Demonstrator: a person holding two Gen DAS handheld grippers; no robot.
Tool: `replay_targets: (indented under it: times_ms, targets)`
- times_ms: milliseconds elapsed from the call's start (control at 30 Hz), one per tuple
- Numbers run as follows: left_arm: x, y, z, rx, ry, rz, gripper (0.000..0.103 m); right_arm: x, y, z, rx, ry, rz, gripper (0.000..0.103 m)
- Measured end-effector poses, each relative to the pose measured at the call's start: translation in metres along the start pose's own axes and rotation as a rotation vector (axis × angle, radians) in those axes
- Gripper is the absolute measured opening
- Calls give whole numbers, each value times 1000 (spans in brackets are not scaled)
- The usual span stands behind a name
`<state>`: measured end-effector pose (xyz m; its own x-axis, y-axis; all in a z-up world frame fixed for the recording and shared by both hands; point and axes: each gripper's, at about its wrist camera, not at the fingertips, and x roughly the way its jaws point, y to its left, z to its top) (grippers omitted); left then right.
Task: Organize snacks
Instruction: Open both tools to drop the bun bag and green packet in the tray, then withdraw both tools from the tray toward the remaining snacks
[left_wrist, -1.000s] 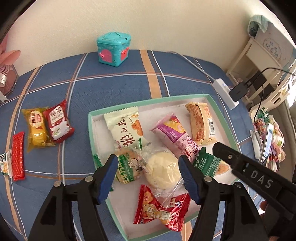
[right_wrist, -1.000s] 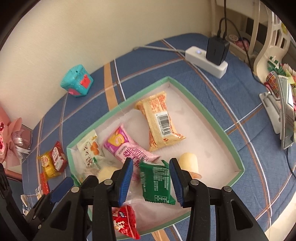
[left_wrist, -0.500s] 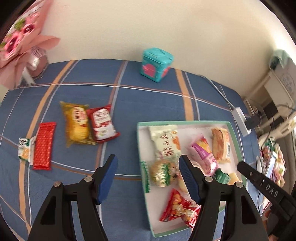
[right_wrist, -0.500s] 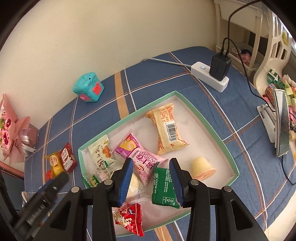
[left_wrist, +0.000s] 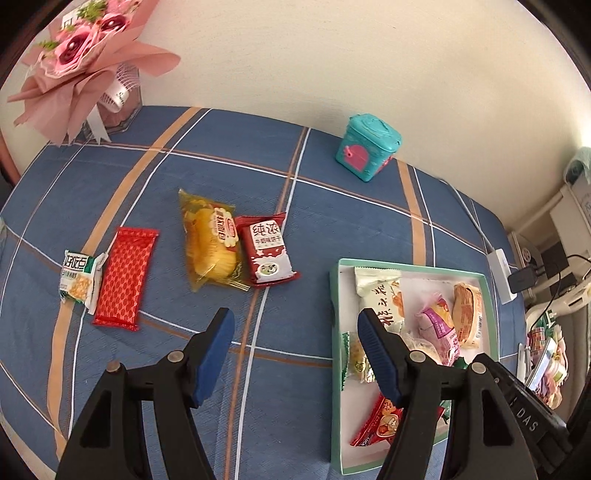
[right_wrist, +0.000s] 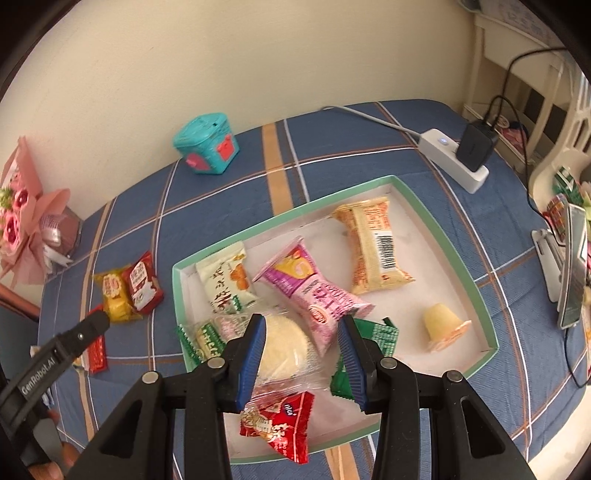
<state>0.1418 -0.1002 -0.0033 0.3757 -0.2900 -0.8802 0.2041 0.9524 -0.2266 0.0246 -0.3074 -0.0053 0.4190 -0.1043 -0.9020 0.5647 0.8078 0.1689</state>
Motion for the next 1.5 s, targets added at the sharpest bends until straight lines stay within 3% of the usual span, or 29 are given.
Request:
replay_targets:
  times_ms: [133, 267, 400, 533, 667, 1033, 1233, 1500]
  targets:
    - [1, 1, 0, -5, 0, 3, 71, 1, 4, -1, -14, 2, -5, 45]
    - [2, 1, -1, 8, -3, 13, 85, 4, 4, -1, -12, 6, 0, 76]
    - [4, -1, -3, 37, -15, 49, 90, 7, 3, -1, -8, 11, 7, 86]
    - [4, 1, -4, 47, -27, 71, 96, 10, 2, -2, -7, 13, 18, 88]
    - [4, 3, -4, 50, -40, 84, 98, 10, 3, -2, -11, 4, 10, 102]
    - [2, 10, -2, 62, -70, 122, 100, 15, 5, -5, -14, -2, 22, 103]
    - [-2, 19, -1, 63, -104, 100, 100, 19, 17, -8, -45, -17, 9, 103]
    - [-4, 56, 8, 20, -88, 135, 100, 25, 46, -10, -102, -25, 41, 103]
